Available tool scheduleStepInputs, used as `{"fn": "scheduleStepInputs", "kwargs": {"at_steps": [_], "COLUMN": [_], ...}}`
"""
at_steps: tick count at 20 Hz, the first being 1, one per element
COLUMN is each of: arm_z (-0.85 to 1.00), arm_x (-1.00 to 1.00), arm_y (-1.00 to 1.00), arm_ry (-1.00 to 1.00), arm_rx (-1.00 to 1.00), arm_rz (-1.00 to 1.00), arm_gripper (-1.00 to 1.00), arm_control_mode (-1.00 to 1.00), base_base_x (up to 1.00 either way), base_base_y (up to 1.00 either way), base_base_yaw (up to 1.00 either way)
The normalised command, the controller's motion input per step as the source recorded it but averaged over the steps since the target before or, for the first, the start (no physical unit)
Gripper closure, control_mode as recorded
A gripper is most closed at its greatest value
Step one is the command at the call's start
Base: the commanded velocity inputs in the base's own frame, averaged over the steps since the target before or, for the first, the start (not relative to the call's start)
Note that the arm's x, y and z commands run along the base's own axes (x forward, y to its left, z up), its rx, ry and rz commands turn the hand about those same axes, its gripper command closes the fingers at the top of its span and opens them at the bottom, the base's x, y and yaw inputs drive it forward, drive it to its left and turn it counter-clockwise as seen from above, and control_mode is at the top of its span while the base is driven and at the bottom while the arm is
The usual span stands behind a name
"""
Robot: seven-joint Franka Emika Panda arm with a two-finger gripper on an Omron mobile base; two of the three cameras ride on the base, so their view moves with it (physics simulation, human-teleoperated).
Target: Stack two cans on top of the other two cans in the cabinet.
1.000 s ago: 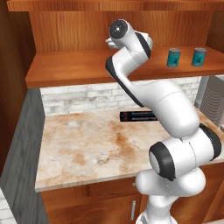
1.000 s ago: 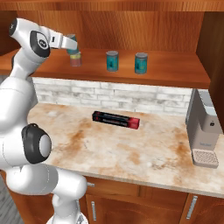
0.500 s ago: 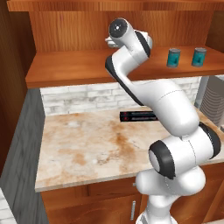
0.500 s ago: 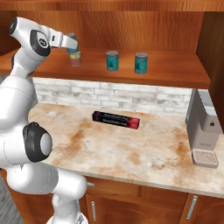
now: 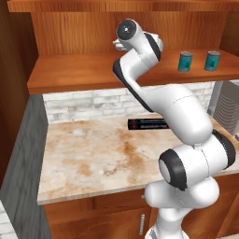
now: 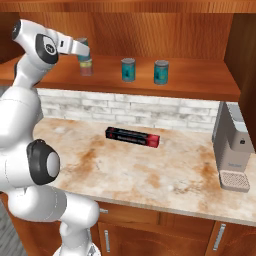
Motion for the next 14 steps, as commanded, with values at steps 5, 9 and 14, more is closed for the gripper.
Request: {"fn": "scheduleStepInputs", "kwargs": {"at_steps": [5, 9, 14], "arm_z": [-0.07, -0.06, -0.04], "arm_x": [0.10, 0.03, 0.00], "arm_y": [-0.01, 0.00, 0.00], "arm_ry": [0.00, 0.00, 0.00], "arm_rx": [0.00, 0.00, 0.00], "arm_rz": [0.00, 0.00, 0.00], "arm_gripper": [1.00, 1.00, 1.00], "arm_control_mode": [-1.00, -1.00, -1.00], "base_base_x": [0.00, 0.00, 0.00], "base_base_y": [0.00, 0.00, 0.00], "base_base_yaw": [0.00, 0.00, 0.00]}}
